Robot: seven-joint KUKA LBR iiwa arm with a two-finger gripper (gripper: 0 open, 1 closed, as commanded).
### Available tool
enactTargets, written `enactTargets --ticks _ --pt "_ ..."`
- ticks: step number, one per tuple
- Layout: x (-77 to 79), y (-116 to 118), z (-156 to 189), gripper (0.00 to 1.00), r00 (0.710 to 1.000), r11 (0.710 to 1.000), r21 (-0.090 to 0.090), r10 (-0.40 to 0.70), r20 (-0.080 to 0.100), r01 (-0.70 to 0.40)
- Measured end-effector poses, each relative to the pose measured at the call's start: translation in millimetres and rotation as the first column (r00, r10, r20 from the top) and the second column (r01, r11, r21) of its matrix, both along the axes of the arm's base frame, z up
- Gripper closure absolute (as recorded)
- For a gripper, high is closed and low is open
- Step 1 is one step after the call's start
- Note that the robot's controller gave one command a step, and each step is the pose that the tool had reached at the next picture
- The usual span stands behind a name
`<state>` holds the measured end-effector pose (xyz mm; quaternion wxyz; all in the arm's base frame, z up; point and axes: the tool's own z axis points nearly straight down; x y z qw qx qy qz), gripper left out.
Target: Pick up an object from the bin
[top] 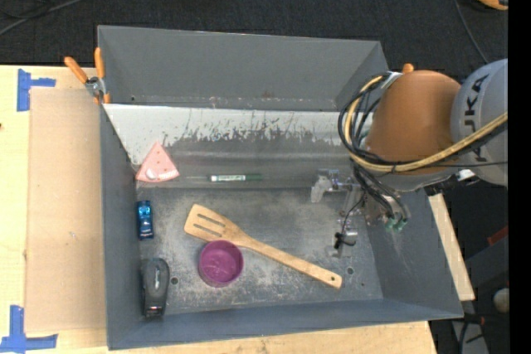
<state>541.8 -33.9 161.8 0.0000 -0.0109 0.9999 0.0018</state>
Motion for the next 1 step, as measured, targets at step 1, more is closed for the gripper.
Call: enactTargets --ticks 1 --pt "7.5 66.2 -38.8 0.00 0.999 0.999 0.000 -0.052 0.005 0.052"
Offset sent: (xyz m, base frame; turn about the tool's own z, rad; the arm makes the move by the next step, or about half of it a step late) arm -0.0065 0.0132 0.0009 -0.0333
